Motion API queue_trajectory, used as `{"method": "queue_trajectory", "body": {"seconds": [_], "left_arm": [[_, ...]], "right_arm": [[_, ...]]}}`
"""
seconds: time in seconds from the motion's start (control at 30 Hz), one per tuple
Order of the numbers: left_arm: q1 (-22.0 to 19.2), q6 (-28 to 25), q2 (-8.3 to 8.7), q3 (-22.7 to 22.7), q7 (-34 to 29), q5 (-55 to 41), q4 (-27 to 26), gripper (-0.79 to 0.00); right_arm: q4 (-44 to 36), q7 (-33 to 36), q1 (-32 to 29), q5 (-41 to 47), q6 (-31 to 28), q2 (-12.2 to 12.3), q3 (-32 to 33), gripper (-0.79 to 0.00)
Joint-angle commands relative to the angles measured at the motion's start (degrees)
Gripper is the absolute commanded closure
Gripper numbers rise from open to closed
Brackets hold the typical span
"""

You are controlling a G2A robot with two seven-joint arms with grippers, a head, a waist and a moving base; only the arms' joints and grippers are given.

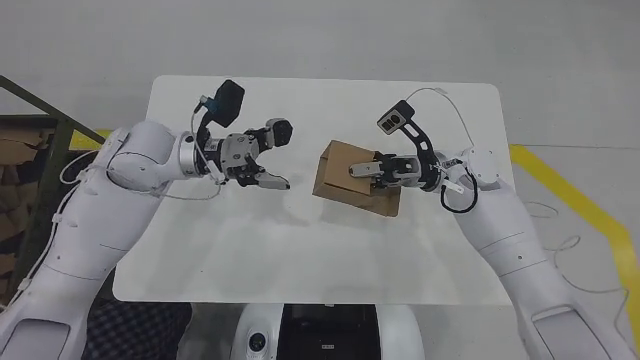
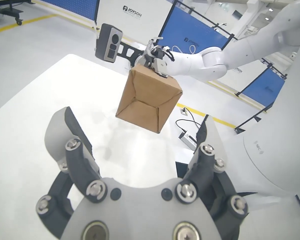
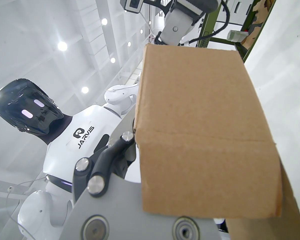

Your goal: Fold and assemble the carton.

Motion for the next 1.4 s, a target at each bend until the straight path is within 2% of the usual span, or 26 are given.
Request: {"method": "queue_trajectory", "body": {"seconds": [0.0, 0.1, 0.17, 0.33, 0.4, 0.6, 0.67, 1.1, 1.2, 1.37], "left_arm": [[-1.3, 0.1, 0.01, 1.3, -0.2, 1.6, -0.4, -0.785], [-2.6, 0.1, -0.26, 1.9, 0.7, 7.7, -2.2, -0.785], [-2.6, 0.1, -0.50, 2.0, 4.5, 14.4, -3.5, -0.785], [-1.7, 0.1, -0.67, 2.0, 19.7, 30.7, -5.1, -0.785], [-1.1, 0.1, -0.54, 2.8, 28.5, 38.9, -4.9, -0.785], [-1.9, 0.1, 0.14, 7.0, 48.0, 54.6, -0.1, -0.785], [-2.6, 0.1, 0.30, 8.1, 51.6, 57.1, 1.2, -0.785], [-2.6, 0.1, 0.30, 8.1, 51.6, 57.1, 1.2, -0.785], [-2.0, 0.6, 0.30, 8.1, 49.8, 57.8, 0.5, -0.785], [-1.0, 0.1, 0.42, 7.5, 50.5, 60.1, 0.9, -0.785]], "right_arm": [[0.0, 0.0, 0.0, 0.0, 0.0, 0.0, 0.0, 0.000], [0.0, 0.0, 0.0, 0.0, 0.0, 0.0, 0.0, 0.000], [0.0, 0.0, 0.0, 0.0, 0.0, 0.0, 0.0, 0.000], [0.0, 0.0, 0.0, 0.0, 0.0, 0.0, 0.0, 0.000], [0.0, 0.0, 0.0, 0.0, 0.0, 0.0, 0.0, 0.000], [0.0, 0.0, 0.0, 0.0, 0.0, 0.0, 0.0, 0.000], [0.0, 0.0, 0.0, 0.0, 0.0, 0.0, 0.0, 0.000], [0.0, 0.0, 0.0, 0.0, 0.0, 0.0, 0.0, 0.000], [0.0, 0.0, 0.0, 0.0, 0.0, 0.0, 0.0, 0.000], [-2.2, -2.9, -1.5, -1.7, 0.5, 0.3, 0.7, 0.000]]}}
